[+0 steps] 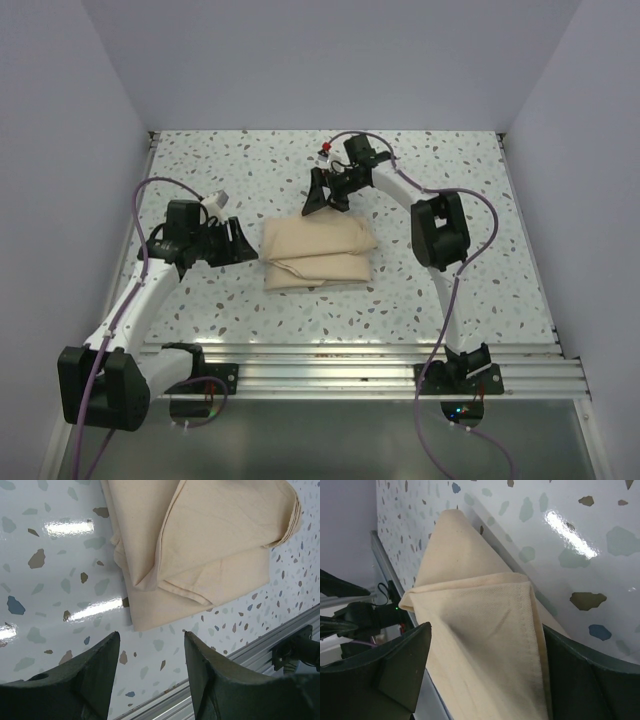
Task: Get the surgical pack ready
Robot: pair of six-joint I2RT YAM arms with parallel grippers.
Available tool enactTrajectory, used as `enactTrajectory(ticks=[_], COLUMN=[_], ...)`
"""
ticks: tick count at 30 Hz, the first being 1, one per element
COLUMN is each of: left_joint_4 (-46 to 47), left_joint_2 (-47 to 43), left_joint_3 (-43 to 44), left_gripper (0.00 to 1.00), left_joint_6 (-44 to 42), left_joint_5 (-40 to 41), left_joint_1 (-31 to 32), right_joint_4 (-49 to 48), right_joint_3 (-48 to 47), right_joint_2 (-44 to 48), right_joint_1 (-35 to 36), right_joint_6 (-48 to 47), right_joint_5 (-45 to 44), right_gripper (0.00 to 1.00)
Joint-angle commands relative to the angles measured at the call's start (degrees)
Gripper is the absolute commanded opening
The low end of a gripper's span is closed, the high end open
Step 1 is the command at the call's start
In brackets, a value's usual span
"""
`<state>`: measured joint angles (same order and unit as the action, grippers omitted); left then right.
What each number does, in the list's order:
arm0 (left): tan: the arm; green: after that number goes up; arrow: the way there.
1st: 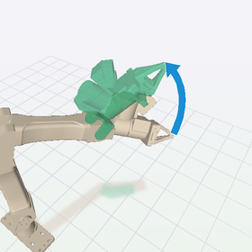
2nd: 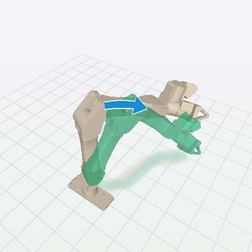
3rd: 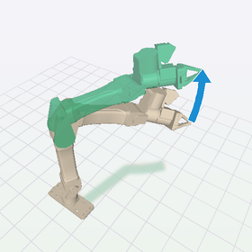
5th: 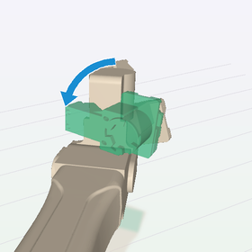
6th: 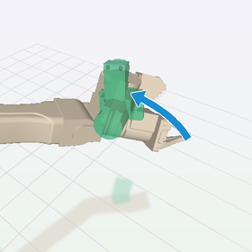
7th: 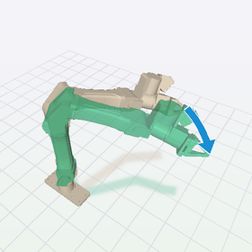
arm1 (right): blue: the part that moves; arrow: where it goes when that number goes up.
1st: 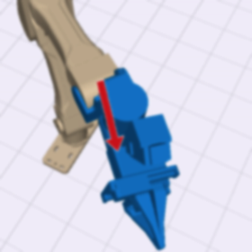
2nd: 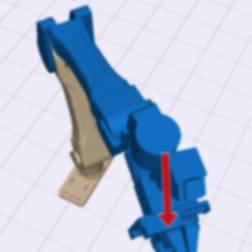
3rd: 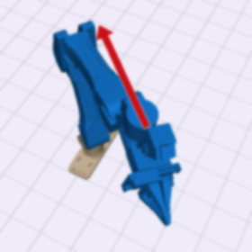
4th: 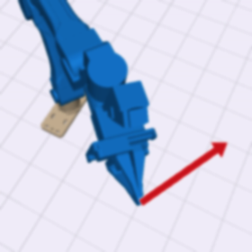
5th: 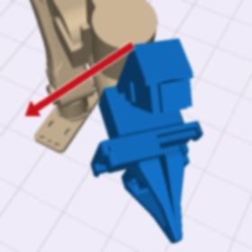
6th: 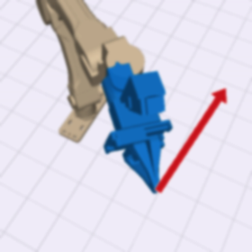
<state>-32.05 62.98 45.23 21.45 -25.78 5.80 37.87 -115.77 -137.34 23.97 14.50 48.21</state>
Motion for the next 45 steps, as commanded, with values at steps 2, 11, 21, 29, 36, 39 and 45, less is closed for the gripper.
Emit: enactTrajectory(ticks=[2,11,21,29,36,39,45], left_joint_4=[1.38,2.43,2.96,5.42,7.0,9.8,8.07], left_joint_2=[0.12,1.7,6.1,10.32,18.31,20.77,26.4], left_joint_3=[0.12,0.47,4.86,6.62,10.75,10.75,12.07], left_gripper=[0.58,0.58,0.57,0.49,0.41,0.38,0.22], left_joint_6=[-0.27,-0.01,-0.97,0.17,0.25,2.01,3.42], left_joint_5=[-1.38,-1.64,-0.94,-5.85,-10.25,-12.18,-11.75], left_joint_1=[0.0,-0.26,-1.23,-1.15,2.54,3.51,3.43], right_joint_4=[-3.67,-6.58,-4.31,1.23,0.88,1.16,-5.16], right_joint_3=[0.63,5.54,37.93,46.52,45.19,46.33,50.37], right_joint_2=[1.28,10.58,33.95,45.92,45.85,43.65,43.48], right_joint_1=[0.12,0.2,7.22,8.39,-4.44,-8.66,-10.87], right_joint_6=[3.16,7.82,3.71,2.37,10.01,10.98,11.78], right_joint_5=[6.9,7.52,5.59,-6.23,-13.3,-13.41,-7.08], right_gripper=[0.81,0.57,0.8,0.99,0.99,0.96,0.49])
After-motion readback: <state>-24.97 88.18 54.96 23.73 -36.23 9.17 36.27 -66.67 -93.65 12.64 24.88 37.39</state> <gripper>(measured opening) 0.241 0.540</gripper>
